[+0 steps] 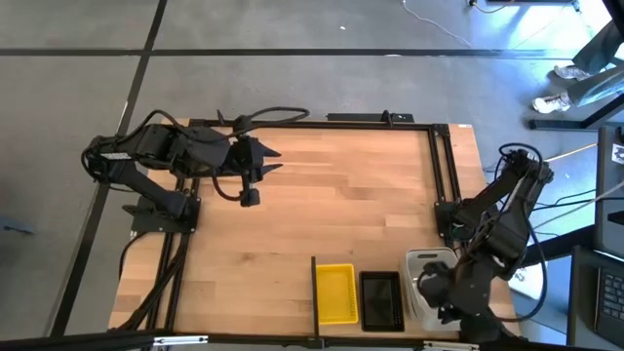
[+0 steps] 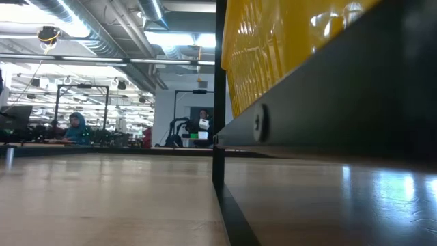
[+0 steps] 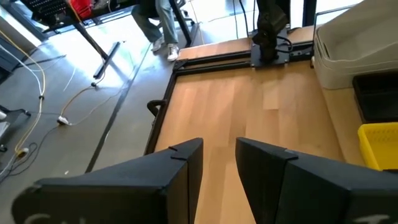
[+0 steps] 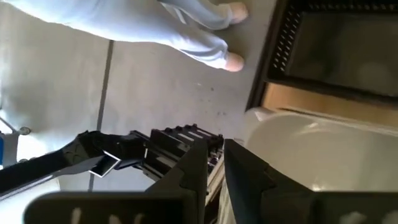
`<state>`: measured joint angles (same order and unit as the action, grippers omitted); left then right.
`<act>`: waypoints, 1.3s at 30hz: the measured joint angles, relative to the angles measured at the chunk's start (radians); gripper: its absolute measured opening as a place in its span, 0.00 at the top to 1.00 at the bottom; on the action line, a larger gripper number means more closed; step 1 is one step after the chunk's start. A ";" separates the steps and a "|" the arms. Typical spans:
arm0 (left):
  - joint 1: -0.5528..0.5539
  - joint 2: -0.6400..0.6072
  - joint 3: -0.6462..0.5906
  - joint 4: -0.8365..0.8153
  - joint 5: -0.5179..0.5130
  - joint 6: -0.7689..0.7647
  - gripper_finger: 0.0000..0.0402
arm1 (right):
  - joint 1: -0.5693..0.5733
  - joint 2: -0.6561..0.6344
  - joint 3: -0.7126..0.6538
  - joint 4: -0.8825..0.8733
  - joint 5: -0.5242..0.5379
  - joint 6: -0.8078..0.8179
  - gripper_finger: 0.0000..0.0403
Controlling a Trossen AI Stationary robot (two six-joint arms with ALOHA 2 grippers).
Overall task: Stack baskets on shelf by color
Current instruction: Stack the gray bin on top of the gray bin on the shelf
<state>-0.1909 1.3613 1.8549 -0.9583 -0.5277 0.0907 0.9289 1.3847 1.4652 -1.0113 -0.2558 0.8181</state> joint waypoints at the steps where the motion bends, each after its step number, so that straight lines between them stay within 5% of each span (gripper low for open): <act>1: 0.000 0.000 0.000 0.000 0.000 0.004 0.78 | -0.001 0.002 0.000 -0.008 0.000 0.015 0.87; 7: -0.017 0.000 0.000 -0.008 0.082 0.081 0.78 | -0.001 0.004 0.000 -0.027 0.000 0.076 0.87; 39: -0.015 0.000 0.000 -0.009 0.078 0.070 0.78 | -0.004 0.046 0.001 -0.081 0.004 0.187 0.87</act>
<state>-0.2058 1.3613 1.8549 -0.9672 -0.4498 0.1604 0.9249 1.4304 1.4658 -1.0926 -0.2516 1.0055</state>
